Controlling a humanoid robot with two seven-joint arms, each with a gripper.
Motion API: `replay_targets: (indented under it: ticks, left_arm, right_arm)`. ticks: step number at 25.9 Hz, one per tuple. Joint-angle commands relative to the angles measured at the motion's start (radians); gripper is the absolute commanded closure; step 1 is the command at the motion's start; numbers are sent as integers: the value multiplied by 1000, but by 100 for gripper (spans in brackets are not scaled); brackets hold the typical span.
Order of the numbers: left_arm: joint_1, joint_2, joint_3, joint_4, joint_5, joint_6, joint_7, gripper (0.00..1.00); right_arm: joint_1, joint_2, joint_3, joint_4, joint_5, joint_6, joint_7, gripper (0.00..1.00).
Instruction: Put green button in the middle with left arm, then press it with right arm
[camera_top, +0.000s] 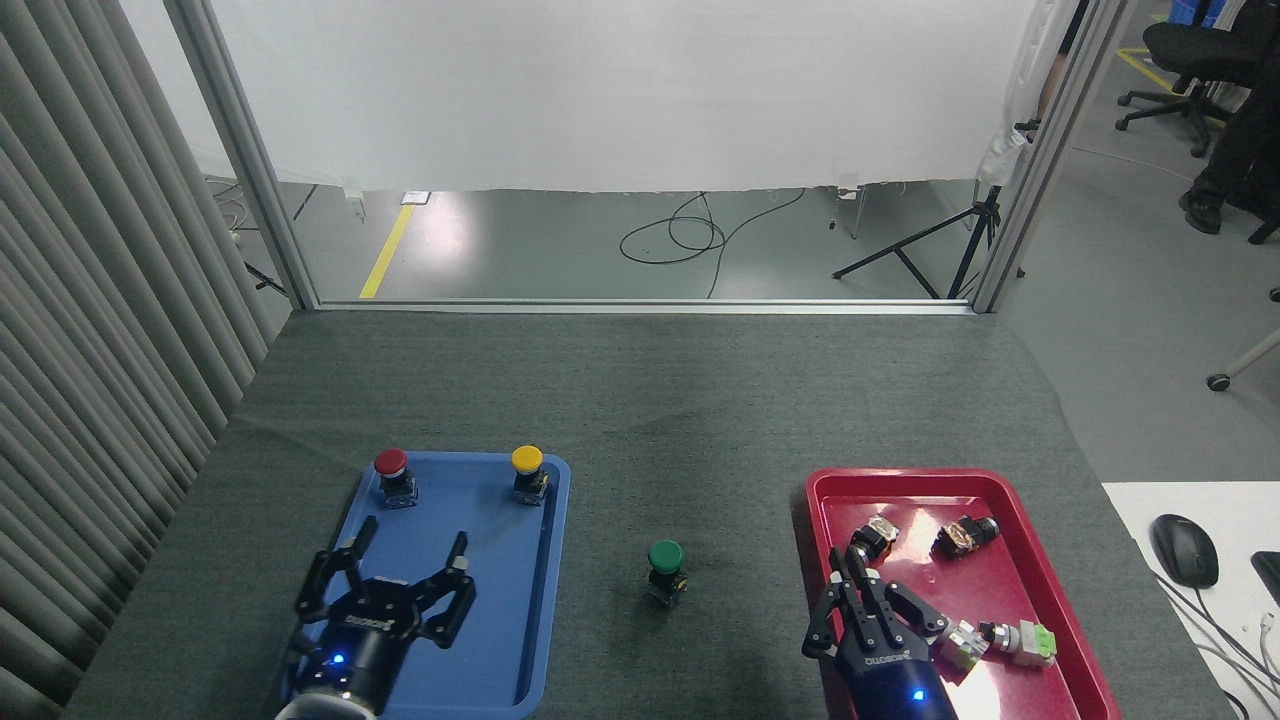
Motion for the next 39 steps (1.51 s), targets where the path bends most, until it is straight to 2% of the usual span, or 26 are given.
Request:
replay_targets:
  ticks: [1,4,9,18,25,30,36,39]
  left_arm:
    - [40,-34,189,37,1,-138,-36,1]
    - [39,-40,189,31,0,-199,-33,1]
    - [42,-35,202,46,3,-192,-28,1]
    - [16,-40,228,52,44,-202,-36,1]
    - [4,-52,228,80,43,-188,-22,1]
    - [4,-52,231,78,44,-188,-22,1]
    - [2,-61,233,80,50,-188,-33,1]
    - [2,-75,235,75,50,-190,-43,1]
  right_arm:
    - [-8,21,37,10,7,-9,16,100]
    - [-49,24,81,51,5,8,19,100]
    - [-115,48,137,115,4,50,19,100]
    - [-252,101,252,358,2,105,13,100]
    - [-287,121,264,408,1,96,11,100]
    - [-293,132,289,500,-1,80,11,100]
    - [-293,129,287,471,-1,80,5,100]
    - [-292,120,279,384,-3,83,2,100]
